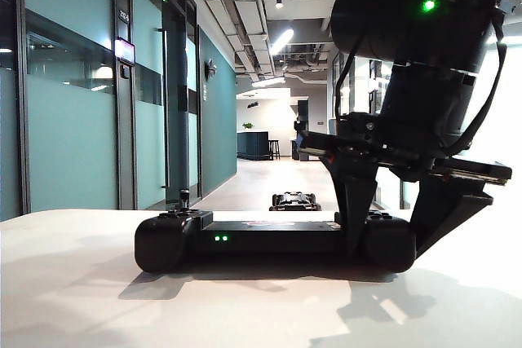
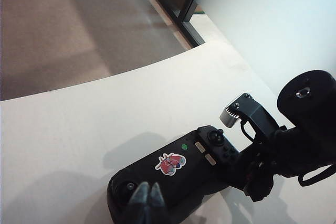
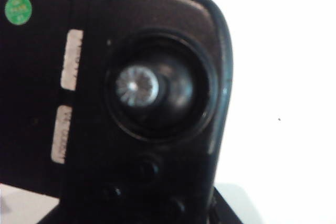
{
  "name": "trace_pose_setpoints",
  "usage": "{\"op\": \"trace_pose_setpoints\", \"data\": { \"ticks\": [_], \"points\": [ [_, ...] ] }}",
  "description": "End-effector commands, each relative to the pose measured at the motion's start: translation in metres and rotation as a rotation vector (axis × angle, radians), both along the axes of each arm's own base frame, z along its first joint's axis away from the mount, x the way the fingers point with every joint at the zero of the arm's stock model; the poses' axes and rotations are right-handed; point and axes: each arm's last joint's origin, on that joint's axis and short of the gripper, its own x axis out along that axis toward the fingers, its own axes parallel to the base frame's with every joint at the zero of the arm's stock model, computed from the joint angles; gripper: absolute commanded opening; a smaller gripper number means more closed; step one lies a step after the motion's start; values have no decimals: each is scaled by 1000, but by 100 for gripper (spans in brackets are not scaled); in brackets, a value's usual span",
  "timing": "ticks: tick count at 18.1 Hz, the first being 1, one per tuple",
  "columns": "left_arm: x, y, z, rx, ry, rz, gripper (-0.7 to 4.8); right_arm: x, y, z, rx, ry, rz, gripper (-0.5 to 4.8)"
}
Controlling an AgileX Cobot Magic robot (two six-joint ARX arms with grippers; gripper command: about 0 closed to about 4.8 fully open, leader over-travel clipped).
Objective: Push the left joystick on the remote control sitting on the white table forward to make the robot dog walk in a straight line until it approaches the door.
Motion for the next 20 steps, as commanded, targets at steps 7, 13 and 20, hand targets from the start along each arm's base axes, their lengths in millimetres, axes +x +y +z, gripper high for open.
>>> {"op": "trace_pose_setpoints", "data": {
  "ticks": [7,13,20],
  "points": [
    [0,0,2,-5,-8,-7,-5,1,1,2,31,1,-60,175],
    [16,-7,-11,3,58,-60,-5,0,1,2,36,12,-109,175],
    [38,-14,-30,68,76,-95,-6,1,-2,7,-65,-6,-139,175]
  ]
}}
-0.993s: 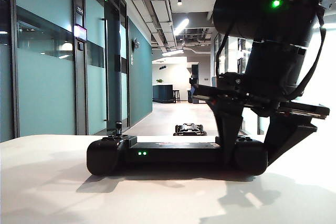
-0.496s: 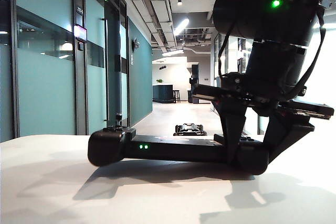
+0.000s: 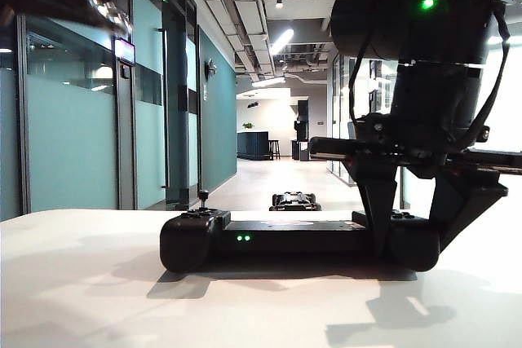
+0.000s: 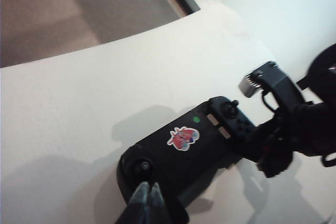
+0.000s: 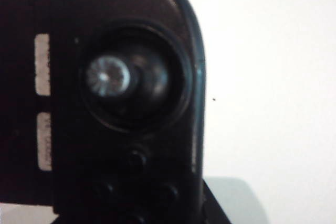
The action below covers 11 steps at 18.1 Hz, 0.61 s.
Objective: Push the left joystick on the remote control sitting on the white table forward to make the robot dog walk in a straight line until it approaches the door.
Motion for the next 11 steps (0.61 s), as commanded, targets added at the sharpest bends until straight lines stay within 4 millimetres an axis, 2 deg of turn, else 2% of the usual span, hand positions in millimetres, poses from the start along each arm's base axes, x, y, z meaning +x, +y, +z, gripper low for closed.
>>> {"op": "trace_pose_setpoints", "data": {
  "ticks": [1,8,11],
  "points": [
    [7,-3,-4,35,-39,-45,-5,1,2,4,12,-22,-4,175],
    [31,-16,-35,34,50,-175,-5,3,3,5,10,-40,34,175],
    [33,-37,-50,64,87,-264,-5,3,3,5,26,-38,38,175]
  ]
}}
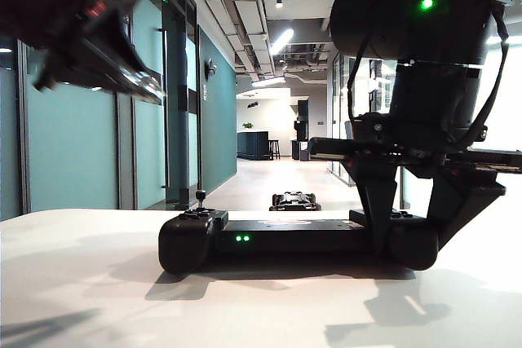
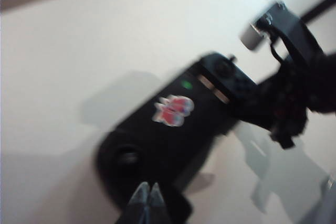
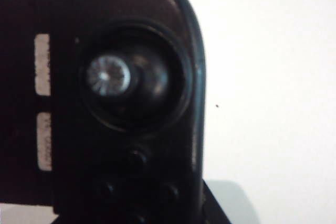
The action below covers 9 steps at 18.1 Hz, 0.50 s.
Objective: Push the left joystick on the remote control sitting on the white table forward to make the robot dog walk in a straight line until it approaches the door.
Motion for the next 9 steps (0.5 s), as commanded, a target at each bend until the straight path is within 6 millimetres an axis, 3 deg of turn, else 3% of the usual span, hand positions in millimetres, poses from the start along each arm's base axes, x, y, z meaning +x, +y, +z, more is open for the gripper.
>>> {"op": "trace_pose_setpoints", "data": {
  "ticks": [1,4,9],
  "points": [
    [-1,-24,-10,22,3,-101,-5,2,3,4,33,-23,5,175],
    [-2,-42,-23,94,14,-113,-5,2,2,4,36,-19,-11,175],
    [6,-48,-38,160,18,-81,-6,2,2,4,39,-16,-22,175]
  ]
}}
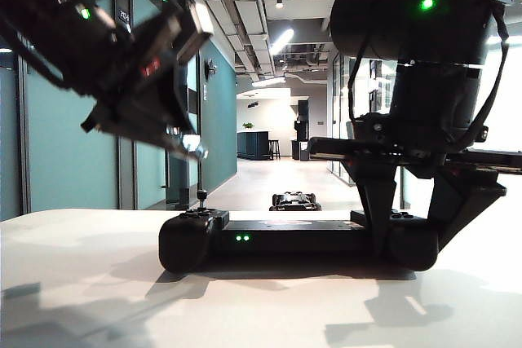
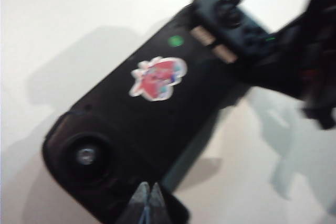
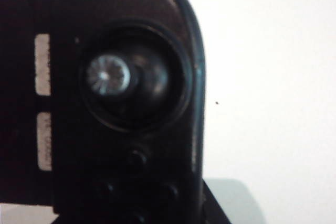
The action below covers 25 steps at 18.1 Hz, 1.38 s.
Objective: Push the left joystick on the remote control sitting on the white table forward to make the robot dog walk in a straight line until it approaches the door.
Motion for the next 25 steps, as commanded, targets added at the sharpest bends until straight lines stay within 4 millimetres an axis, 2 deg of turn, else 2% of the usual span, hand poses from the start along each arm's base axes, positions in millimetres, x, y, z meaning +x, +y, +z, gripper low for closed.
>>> {"op": "trace_pose_setpoints", "data": {
  "ticks": [1,9,25],
  "points": [
    [6,-3,-5,13,-29,-3,-6,2,2,4,28,-24,-5,175],
    [20,-11,-32,29,0,-13,-6,0,2,4,31,1,1,175],
    [27,-13,-36,47,-54,24,-6,0,2,4,33,6,1,175]
  ]
}}
